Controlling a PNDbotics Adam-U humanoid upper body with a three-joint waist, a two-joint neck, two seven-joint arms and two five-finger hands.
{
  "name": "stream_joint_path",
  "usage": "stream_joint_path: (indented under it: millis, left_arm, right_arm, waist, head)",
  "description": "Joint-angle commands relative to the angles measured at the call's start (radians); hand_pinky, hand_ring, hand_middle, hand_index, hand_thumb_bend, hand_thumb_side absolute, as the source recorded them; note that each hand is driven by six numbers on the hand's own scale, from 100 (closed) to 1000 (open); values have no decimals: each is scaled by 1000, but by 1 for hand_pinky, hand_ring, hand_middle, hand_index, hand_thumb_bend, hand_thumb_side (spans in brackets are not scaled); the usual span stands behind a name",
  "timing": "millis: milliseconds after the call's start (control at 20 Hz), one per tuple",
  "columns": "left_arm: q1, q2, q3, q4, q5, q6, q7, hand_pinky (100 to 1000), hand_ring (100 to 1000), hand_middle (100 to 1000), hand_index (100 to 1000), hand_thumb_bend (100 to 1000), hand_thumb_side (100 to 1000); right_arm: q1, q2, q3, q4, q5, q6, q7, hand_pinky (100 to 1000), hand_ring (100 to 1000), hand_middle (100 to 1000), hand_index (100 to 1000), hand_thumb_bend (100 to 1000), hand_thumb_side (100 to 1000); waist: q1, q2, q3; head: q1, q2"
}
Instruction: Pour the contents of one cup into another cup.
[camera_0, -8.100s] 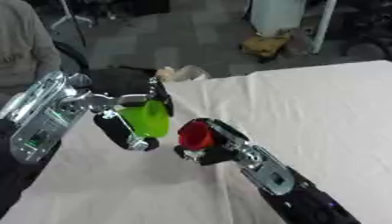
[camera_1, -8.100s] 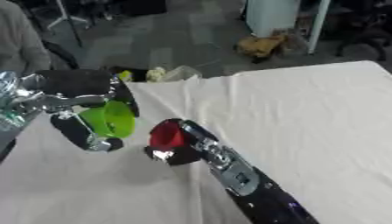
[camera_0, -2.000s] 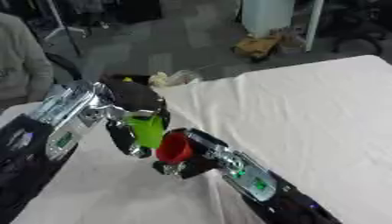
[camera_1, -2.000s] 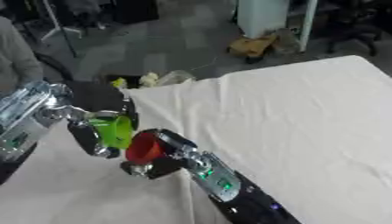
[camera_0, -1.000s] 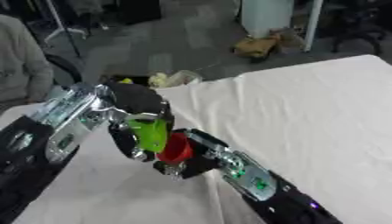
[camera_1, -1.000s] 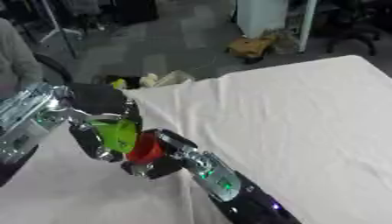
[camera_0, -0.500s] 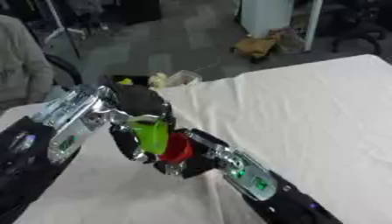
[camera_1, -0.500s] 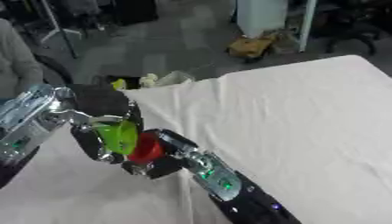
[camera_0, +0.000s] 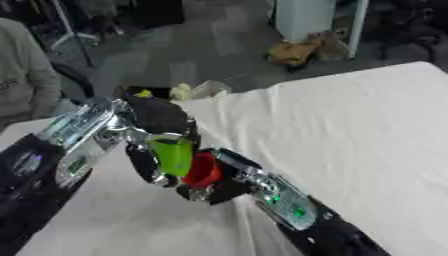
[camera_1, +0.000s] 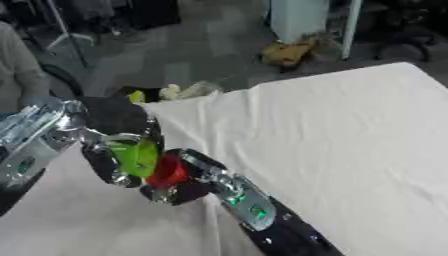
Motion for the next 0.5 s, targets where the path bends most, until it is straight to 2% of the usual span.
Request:
stream_joint_path:
  millis: [50, 500]
  left_arm:
    - [-25, 11, 8, -13, -27, -216, -205, 277, 264, 437, 724, 410, 304]
    - [-34, 4, 14, -43, -86, -228, -205, 282, 268, 441, 726, 447, 304]
  right_arm:
    - [-16, -3, -4, -9, 3, -4, 2, 482, 375, 315, 497, 100, 233]
    - [-17, -2, -3, -9, 3, -4, 3, 481, 376, 315, 497, 100, 234]
  waist:
    - [-5, -19, 2]
    - [-9, -19, 4]
  head:
    - [-3, -8]
    - [-3, -10]
